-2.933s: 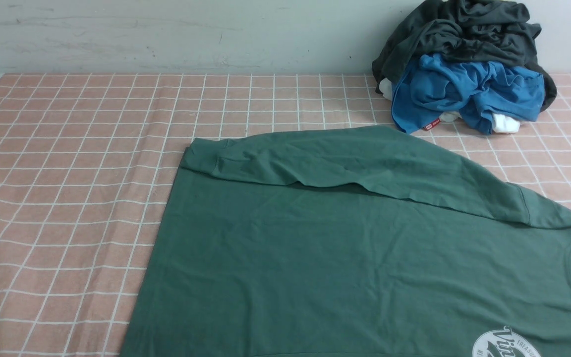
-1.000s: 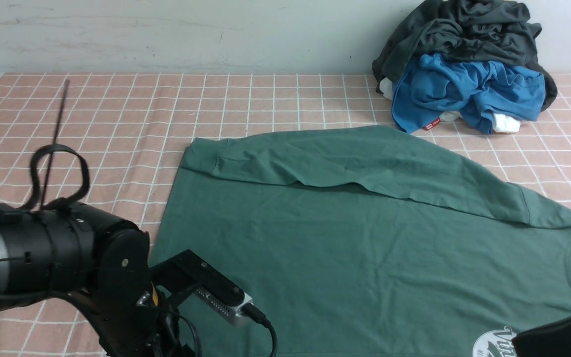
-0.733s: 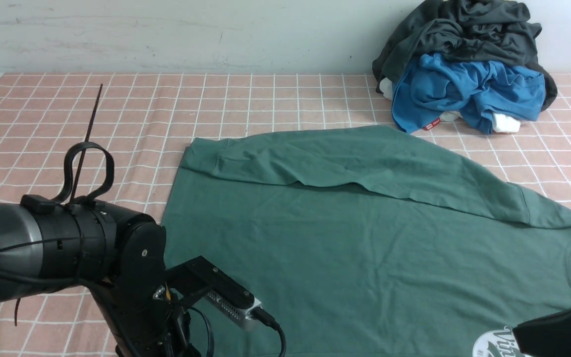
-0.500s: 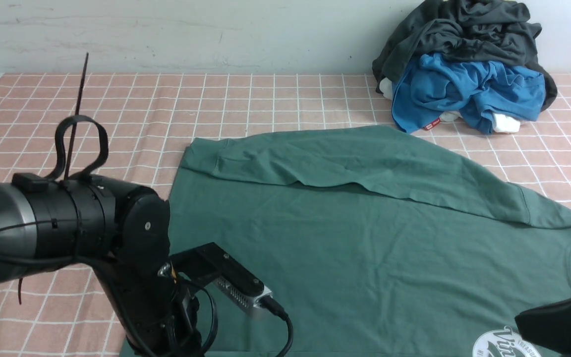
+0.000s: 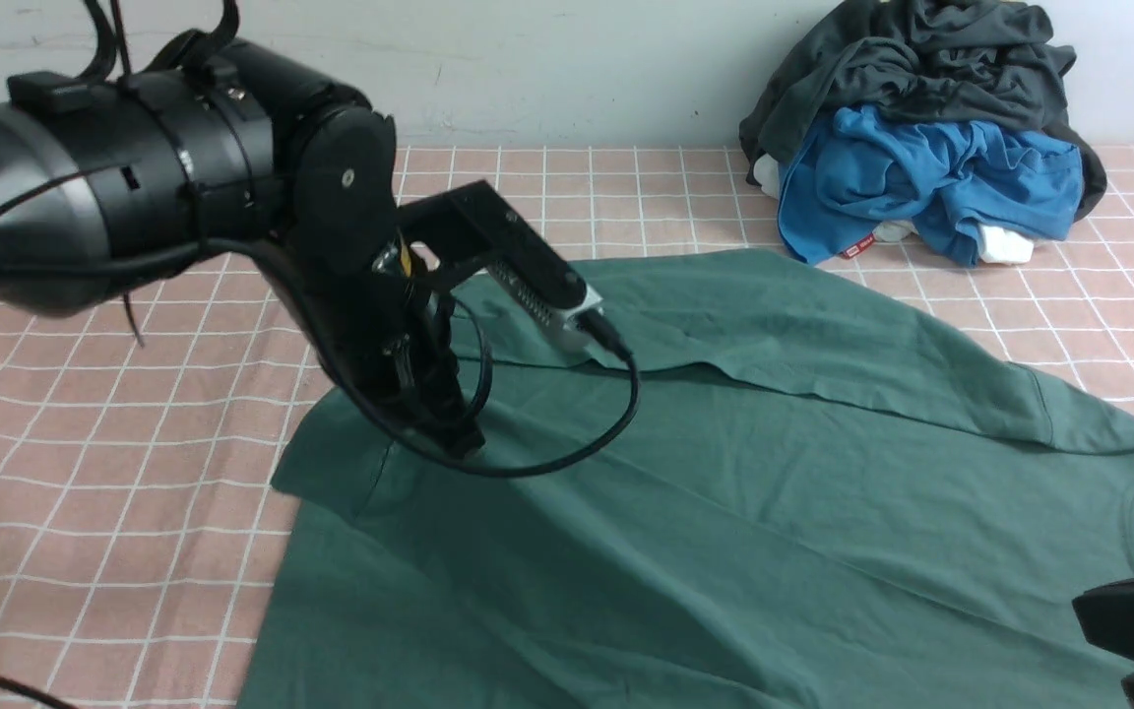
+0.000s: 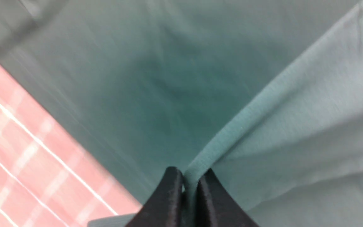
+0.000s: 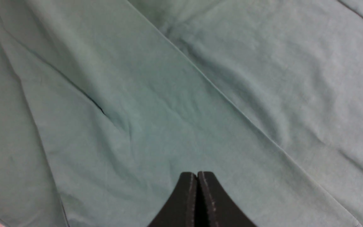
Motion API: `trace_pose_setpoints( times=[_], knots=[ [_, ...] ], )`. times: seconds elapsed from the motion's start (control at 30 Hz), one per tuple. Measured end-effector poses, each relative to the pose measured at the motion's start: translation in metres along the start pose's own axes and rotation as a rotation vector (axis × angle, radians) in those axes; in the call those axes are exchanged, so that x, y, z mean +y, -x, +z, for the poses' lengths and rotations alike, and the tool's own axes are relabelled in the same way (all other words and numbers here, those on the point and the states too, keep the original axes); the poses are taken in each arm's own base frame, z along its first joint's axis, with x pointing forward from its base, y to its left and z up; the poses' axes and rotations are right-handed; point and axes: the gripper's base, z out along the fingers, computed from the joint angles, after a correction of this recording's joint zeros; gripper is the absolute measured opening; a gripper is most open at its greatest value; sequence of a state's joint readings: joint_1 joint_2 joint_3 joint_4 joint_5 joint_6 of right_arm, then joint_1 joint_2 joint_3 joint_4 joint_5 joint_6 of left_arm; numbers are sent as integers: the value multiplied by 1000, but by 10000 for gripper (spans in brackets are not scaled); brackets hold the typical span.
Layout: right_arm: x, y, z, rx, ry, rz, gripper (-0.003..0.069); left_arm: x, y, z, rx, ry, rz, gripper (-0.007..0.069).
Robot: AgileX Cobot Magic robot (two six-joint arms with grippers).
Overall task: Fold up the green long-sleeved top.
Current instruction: Use the left arm to drag and place the cuff at the centered position on the left edge of the fabric, then use the left arm to clamp the cuff farthest from it
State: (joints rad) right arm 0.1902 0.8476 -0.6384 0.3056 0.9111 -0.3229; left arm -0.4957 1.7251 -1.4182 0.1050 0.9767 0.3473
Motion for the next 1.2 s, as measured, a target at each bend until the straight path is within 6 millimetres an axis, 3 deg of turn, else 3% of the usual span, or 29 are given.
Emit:
trace_pose_setpoints(
  times=[0.13,0.27,0.47,0.63,0.67,0.8,0.93,1.2],
  knots=[
    [0,0,0,-1,-1,4,-14,11,6,16,27,-1,-22,29],
    [-1,0,0,-5,-7,0,-14,30,1,44,84,-7,-78,66],
    [-3,7,2,-41,-21,2,-14,57,1,53,62,31,-195,237],
    [-7,25,11,-31,-25,8,-14,76,10,47,0,45,-281,376],
    [-10,34,17,-18,-24,11,-14,88,15,46,-32,42,-342,411],
    [-15,54,30,9,-22,17,-14,110,16,56,-59,17,-433,428],
    [-22,72,49,51,-17,26,-14,138,10,96,-43,-17,-528,430],
    [-28,75,81,154,-2,45,-14,167,7,142,-38,-10,-601,430]
  ],
)
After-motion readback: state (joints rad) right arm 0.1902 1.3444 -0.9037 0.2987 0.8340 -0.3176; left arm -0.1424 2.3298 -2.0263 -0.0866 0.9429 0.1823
